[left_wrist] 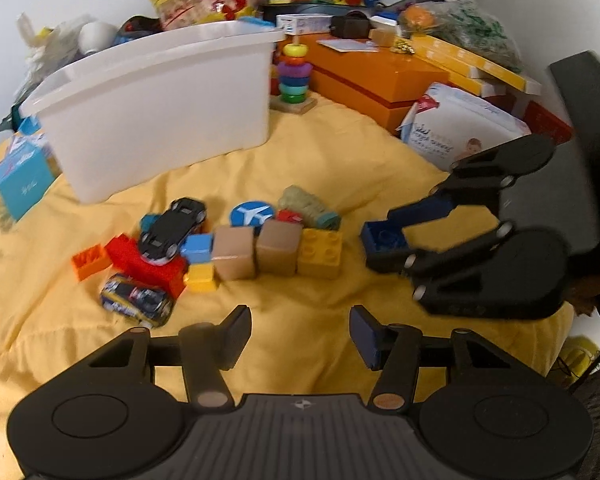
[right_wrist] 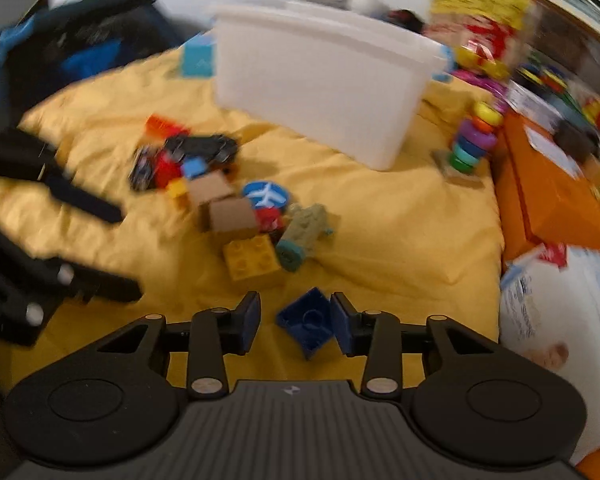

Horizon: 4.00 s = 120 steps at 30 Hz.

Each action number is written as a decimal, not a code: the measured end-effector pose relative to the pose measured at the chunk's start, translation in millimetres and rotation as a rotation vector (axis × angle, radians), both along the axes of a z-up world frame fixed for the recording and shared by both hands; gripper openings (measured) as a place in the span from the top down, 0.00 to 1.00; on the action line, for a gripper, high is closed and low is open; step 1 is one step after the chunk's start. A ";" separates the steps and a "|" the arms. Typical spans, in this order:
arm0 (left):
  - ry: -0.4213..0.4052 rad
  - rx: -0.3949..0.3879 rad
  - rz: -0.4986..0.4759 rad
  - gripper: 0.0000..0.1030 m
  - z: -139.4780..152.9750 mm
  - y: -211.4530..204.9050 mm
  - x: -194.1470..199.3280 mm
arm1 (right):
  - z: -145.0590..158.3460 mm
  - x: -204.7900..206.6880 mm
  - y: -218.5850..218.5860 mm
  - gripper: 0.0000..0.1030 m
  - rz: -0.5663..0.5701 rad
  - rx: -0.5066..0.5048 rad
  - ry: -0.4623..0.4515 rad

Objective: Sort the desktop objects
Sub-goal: 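Grasp the dark blue brick with the right tool, then grasp the large yellow Duplo brick with the left tool while the right tool holds the blue brick, then carry both bricks over the white bin and open both tools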

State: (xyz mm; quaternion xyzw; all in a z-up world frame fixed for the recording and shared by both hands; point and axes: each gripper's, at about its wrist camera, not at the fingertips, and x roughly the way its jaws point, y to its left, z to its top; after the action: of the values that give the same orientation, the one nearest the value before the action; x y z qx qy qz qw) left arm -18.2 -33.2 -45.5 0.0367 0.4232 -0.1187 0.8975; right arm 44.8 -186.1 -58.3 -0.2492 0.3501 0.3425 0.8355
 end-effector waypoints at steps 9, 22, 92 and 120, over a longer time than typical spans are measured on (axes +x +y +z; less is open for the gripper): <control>0.010 -0.016 -0.035 0.43 -4.9 -14.1 12.8 | -6.1 15.7 -15.2 0.88 -0.038 -0.029 0.010; 0.019 0.007 -0.067 0.43 -35.9 -41.7 65.3 | 8.2 15.6 -46.0 0.88 -0.110 0.031 0.039; -0.412 0.128 0.107 0.61 105.1 74.1 82.1 | 93.7 68.1 46.6 0.66 -0.078 0.278 -0.093; -0.273 0.003 0.147 0.37 54.2 76.5 45.9 | 71.3 78.9 42.0 0.28 -0.124 0.330 -0.152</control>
State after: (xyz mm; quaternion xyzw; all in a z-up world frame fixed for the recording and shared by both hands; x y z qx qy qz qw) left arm 27.7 43.3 8.6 0.0225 0.2988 -0.0460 0.9529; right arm 123.7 -144.1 13.0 -0.1120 0.2398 0.3235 0.9085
